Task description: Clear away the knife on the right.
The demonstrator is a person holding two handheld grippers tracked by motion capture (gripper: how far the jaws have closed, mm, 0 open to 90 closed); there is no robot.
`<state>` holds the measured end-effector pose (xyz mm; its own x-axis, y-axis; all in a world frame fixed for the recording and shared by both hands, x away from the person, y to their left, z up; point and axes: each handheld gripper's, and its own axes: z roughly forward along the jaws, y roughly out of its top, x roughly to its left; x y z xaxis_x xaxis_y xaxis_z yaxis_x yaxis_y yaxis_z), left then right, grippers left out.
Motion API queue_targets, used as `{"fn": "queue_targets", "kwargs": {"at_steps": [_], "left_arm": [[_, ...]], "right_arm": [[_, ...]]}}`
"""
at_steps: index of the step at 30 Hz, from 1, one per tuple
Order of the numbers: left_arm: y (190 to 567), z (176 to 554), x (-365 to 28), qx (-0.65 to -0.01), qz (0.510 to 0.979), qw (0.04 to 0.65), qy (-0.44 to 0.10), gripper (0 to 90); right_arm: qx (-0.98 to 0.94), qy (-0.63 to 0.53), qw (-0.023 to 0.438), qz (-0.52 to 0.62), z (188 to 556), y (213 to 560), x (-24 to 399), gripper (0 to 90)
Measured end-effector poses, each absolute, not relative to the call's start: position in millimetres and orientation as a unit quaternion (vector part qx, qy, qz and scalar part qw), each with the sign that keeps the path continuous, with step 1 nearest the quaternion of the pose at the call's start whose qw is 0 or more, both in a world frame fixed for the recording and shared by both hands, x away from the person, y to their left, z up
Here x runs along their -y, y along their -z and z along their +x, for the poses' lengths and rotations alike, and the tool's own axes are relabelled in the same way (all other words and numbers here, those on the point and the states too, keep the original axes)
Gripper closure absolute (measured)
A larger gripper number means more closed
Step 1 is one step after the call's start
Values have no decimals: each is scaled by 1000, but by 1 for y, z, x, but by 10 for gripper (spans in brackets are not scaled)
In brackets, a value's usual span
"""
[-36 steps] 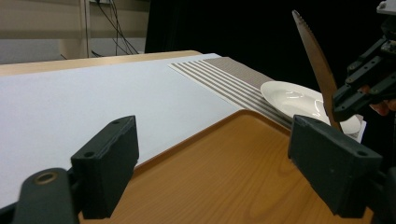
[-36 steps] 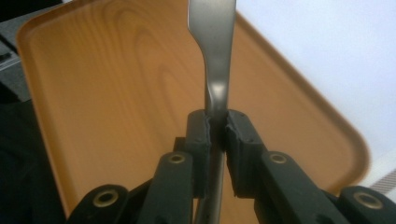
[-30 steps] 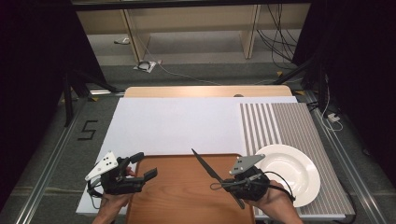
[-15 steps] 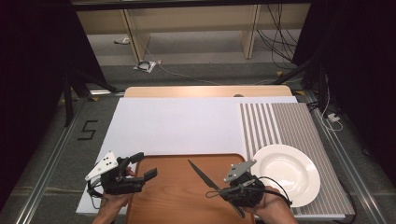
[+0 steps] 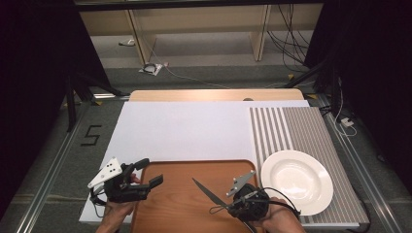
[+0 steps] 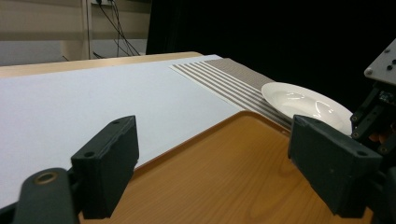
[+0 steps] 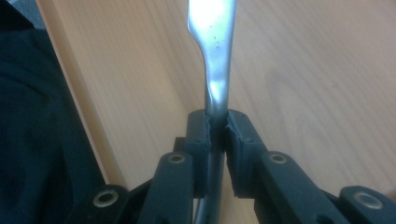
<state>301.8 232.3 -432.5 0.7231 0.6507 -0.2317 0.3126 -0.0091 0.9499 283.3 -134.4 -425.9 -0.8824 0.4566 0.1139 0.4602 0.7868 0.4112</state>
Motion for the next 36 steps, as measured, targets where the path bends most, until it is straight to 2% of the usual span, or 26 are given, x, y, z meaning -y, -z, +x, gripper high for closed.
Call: {"fn": "queue_targets", "kwargs": {"at_steps": [31,33,34,36], "left_arm": [[433,302,-232,-345,698,613,-136,163],[433,302,-232,-345,698,613,-136,163],[433,301,-232,-344,698,613,-136,163],[433,301,-232,-344,698,613,-136,163]], "right_arm": [[962,117,-1,-245,284,454,118,800],[961,122,0,-249,284,454,119,764],[959,128,3,-252,285,453,120,691],[956,141,-7,-258,285,449,122,651]]}}
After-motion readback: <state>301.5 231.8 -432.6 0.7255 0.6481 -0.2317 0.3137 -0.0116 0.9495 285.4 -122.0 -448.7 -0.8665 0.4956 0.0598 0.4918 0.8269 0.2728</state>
